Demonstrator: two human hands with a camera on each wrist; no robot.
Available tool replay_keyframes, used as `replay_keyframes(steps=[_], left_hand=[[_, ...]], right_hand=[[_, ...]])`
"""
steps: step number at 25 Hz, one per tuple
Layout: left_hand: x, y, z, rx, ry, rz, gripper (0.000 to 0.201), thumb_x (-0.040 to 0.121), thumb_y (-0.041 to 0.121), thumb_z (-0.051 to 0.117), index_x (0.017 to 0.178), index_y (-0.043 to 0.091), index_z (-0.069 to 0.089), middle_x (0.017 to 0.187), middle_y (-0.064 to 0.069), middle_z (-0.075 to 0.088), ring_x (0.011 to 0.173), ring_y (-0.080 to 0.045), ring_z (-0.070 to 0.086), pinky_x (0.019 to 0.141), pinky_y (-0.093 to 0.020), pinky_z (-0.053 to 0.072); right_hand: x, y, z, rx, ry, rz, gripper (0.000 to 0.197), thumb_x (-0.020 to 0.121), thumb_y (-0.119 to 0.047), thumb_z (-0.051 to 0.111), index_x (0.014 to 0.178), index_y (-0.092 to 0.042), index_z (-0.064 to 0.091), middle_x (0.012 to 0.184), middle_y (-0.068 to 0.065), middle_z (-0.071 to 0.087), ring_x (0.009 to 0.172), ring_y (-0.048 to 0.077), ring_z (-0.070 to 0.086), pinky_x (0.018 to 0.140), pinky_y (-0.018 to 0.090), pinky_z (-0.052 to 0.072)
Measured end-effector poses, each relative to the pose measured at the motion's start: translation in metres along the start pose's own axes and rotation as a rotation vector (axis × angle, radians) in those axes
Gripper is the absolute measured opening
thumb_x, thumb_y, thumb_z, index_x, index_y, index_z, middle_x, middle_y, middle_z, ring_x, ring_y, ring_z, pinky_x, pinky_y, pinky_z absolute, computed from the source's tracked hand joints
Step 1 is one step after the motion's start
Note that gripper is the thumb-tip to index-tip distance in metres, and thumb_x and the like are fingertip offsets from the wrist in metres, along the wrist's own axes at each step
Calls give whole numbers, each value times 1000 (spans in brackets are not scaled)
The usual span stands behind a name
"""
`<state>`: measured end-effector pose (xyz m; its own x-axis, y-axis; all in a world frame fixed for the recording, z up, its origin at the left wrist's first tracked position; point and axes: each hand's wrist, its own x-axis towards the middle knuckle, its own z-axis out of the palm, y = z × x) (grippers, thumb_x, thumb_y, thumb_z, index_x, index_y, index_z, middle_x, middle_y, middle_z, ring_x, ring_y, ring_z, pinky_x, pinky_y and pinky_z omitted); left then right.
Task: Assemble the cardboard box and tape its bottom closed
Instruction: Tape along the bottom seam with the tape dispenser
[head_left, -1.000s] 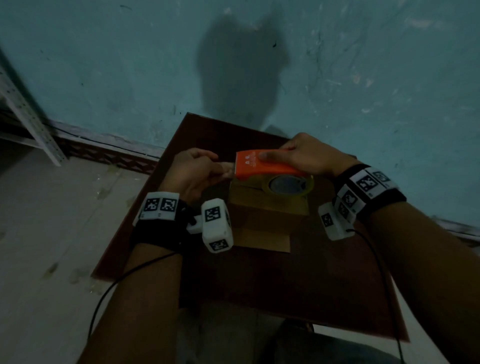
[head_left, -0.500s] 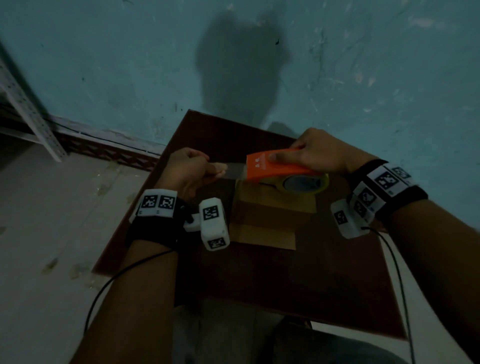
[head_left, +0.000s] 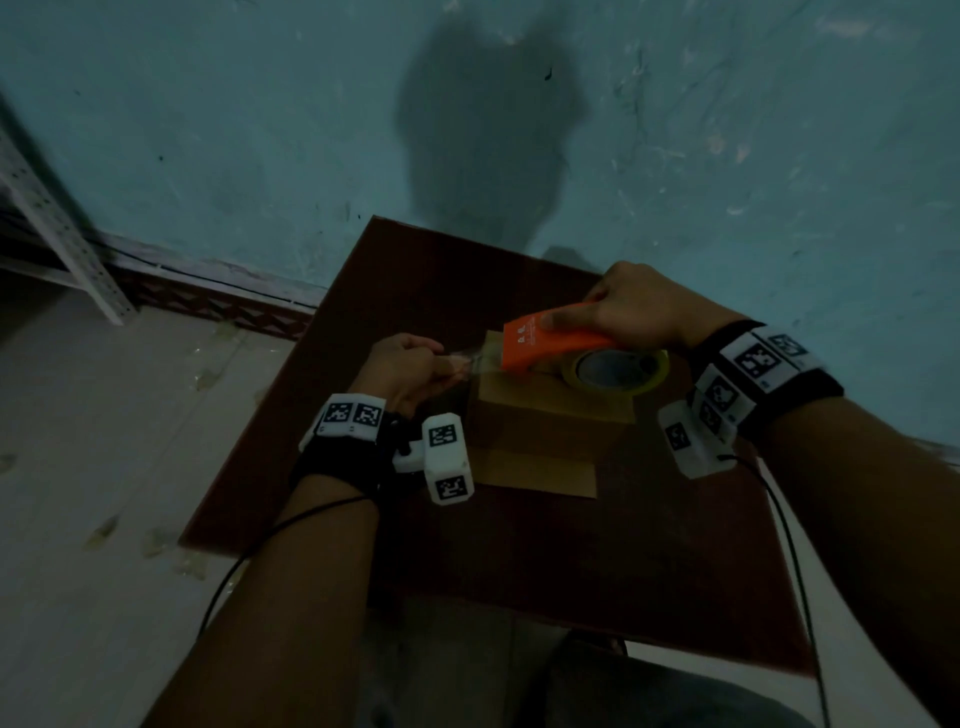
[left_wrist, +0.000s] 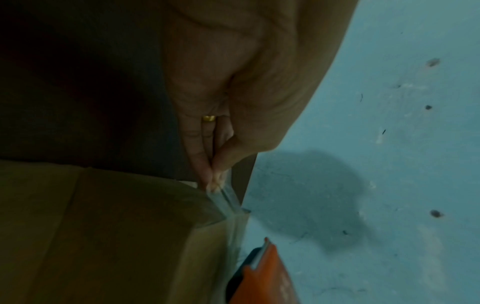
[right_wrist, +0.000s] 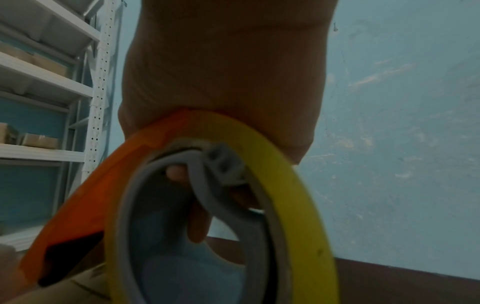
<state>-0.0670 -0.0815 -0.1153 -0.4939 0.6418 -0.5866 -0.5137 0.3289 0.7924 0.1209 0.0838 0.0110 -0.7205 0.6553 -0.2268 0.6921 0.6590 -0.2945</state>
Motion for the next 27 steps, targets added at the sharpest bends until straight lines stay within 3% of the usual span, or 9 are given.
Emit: replay_keyframes(steps=[8,10,12,15,17,19,22,24,27], left_hand=[[3,-17,6,41,-26,27,33,88,3,81,114,16,64,125,-15,70,108,-26,75,94,-41,64],[-1,-18,9,151,17,71,38,84,16,87,113,21,63,119,-9,71,105,-23,74,90,-41,64],[-2,-24,12,413,74,144,43,85,24,86,119,22,61,119,-3,66,104,-16,67,81,-34,59],[-1,-32,14,727,130,199,42,93,14,77,131,19,59,128,-6,62,99,-13,55,71,-27,45],[3,-22,13,594,156,227,36,93,17,78,124,22,61,124,-3,64,100,-13,60,67,-24,44],[5,-16,15,410,173,243,30,92,24,80,115,24,62,112,0,67,101,-14,65,72,-25,49],[2,-24,23,585,126,250,19,98,25,72,115,21,64,109,3,64,95,-11,62,75,-27,48],[5,-30,27,660,146,250,13,102,24,66,114,19,66,111,2,64,102,-15,62,81,-31,49],[-2,-19,33,431,119,284,24,104,43,61,113,22,67,115,-1,69,103,-16,66,86,-36,55]], right_hand=[[0,-17,1,-83,-31,8,71,87,-74,69,63,-8,61,60,7,52,54,22,48,60,36,41],[-1,-19,2,-93,-42,10,71,87,-74,68,66,-6,63,62,8,53,56,22,49,61,36,41],[0,-18,3,-82,-36,7,71,86,-75,69,65,-7,62,61,8,53,57,23,50,61,37,41],[-1,-16,3,-53,-27,32,71,83,-77,71,61,-10,61,59,6,54,56,23,52,59,35,41],[-2,-15,3,-57,-27,31,71,83,-77,71,60,-11,60,59,6,54,56,23,51,59,35,41],[0,-15,4,-47,-25,31,70,83,-76,72,63,-10,63,60,7,55,56,22,52,59,35,41],[0,-17,5,-45,-19,23,70,83,-76,72,60,-11,60,58,6,52,54,21,49,58,35,40],[-2,-17,5,-54,-16,16,70,85,-74,72,58,-11,57,56,5,50,52,21,47,57,35,39],[-2,-16,6,-51,-11,15,70,84,-74,72,58,-11,59,56,5,51,52,20,48,59,36,40]])
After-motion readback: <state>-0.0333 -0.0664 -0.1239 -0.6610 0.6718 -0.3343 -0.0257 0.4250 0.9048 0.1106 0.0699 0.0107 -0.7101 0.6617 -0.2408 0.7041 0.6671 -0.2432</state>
